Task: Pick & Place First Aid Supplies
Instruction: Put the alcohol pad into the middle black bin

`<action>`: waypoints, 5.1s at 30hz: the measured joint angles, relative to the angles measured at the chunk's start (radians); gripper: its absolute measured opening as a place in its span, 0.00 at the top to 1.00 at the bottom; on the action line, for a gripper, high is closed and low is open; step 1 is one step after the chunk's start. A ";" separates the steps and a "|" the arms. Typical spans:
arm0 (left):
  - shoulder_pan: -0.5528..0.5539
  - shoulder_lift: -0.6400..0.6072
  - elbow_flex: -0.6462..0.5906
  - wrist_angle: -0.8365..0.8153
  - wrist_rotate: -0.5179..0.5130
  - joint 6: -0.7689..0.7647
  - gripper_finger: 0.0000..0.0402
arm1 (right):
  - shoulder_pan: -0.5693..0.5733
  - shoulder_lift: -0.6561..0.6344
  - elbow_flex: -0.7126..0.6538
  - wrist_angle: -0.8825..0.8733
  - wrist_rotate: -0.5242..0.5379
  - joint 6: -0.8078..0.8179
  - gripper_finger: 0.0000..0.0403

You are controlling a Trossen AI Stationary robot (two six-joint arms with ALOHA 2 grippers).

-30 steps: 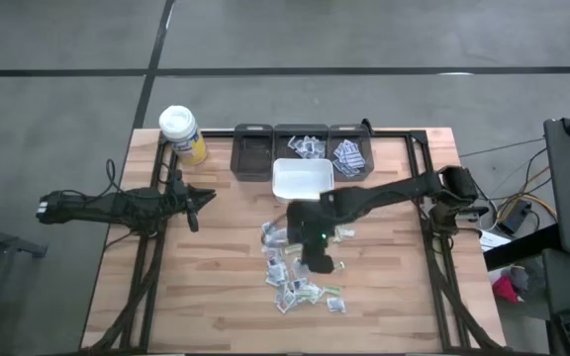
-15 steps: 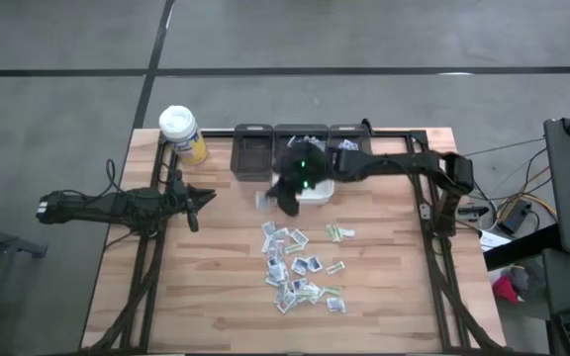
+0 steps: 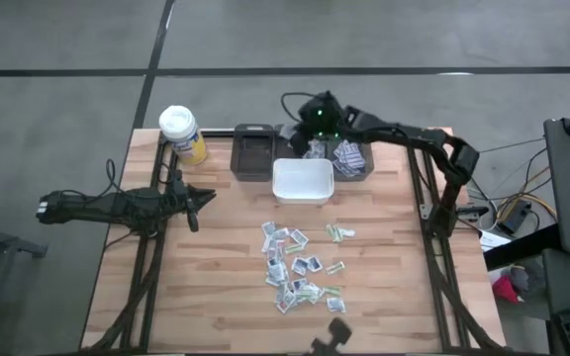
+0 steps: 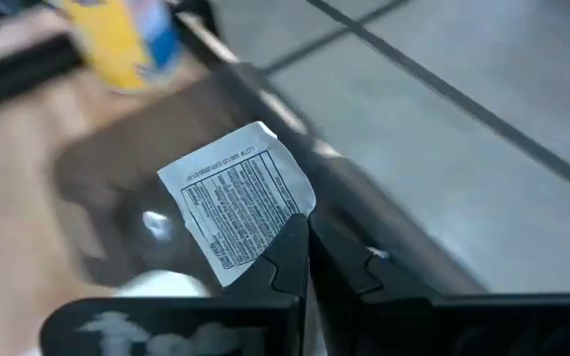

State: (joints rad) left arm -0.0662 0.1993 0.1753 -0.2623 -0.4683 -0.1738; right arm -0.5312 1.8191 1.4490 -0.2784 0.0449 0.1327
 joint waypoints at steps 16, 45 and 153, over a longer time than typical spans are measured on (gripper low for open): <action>0.000 0.000 0.000 0.000 0.000 -0.042 0.87 | -0.104 0.043 0.001 -0.197 0.008 -0.385 0.98; 0.000 0.000 0.000 0.000 0.000 -0.104 0.87 | -0.116 0.147 0.001 -0.220 0.010 -0.529 0.98; 0.000 0.003 0.000 -0.081 -0.001 -0.067 0.87 | 0.670 -0.169 -0.356 -0.289 -0.247 0.110 0.54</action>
State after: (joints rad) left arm -0.0658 0.2020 0.1757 -0.3435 -0.4690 -0.2405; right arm 0.1393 1.6498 1.0935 -0.5671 -0.2020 0.2426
